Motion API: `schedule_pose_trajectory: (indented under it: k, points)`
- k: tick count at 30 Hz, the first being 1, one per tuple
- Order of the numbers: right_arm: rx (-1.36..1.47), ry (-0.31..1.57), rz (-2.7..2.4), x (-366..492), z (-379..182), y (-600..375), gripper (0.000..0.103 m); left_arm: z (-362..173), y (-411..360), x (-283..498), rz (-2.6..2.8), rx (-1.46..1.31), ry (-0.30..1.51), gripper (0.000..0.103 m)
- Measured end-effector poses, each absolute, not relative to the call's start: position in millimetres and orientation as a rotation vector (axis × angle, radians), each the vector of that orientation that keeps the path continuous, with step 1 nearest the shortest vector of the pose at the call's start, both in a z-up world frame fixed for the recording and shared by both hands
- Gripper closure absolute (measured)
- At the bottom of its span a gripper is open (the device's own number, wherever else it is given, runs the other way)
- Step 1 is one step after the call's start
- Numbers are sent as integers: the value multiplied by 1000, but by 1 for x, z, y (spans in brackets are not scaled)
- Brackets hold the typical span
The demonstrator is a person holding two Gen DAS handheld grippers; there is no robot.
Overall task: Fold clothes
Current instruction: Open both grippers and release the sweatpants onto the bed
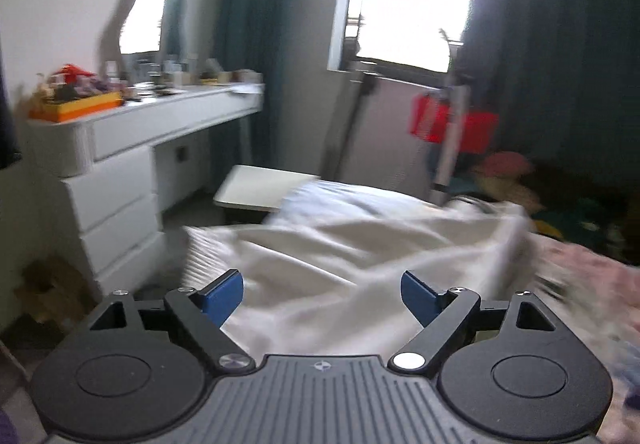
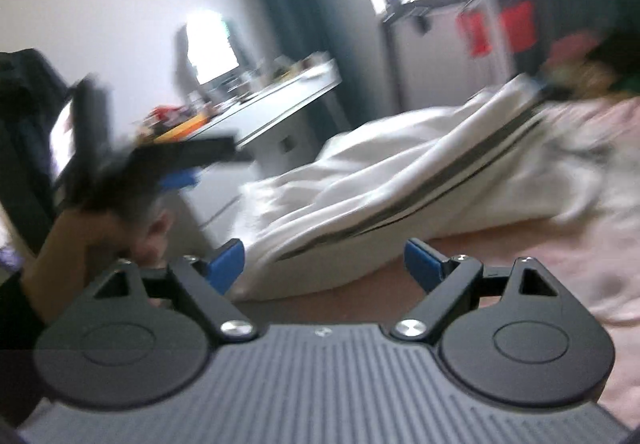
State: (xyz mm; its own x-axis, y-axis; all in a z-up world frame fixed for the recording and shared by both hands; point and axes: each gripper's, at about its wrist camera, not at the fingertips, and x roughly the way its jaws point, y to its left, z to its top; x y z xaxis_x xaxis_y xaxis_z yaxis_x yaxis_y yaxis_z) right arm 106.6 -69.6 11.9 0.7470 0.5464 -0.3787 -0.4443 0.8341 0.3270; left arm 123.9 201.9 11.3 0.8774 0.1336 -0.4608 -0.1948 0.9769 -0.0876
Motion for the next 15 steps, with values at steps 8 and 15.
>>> schedule_pose_trajectory:
  k: [8,15]
  points:
    - [179,481,278,59,28,-177,15,-8,76,117,-78,-44,491,17]
    - [431,566,186,80,-21,-241,15,-37,-2,201,-105,95,486,16]
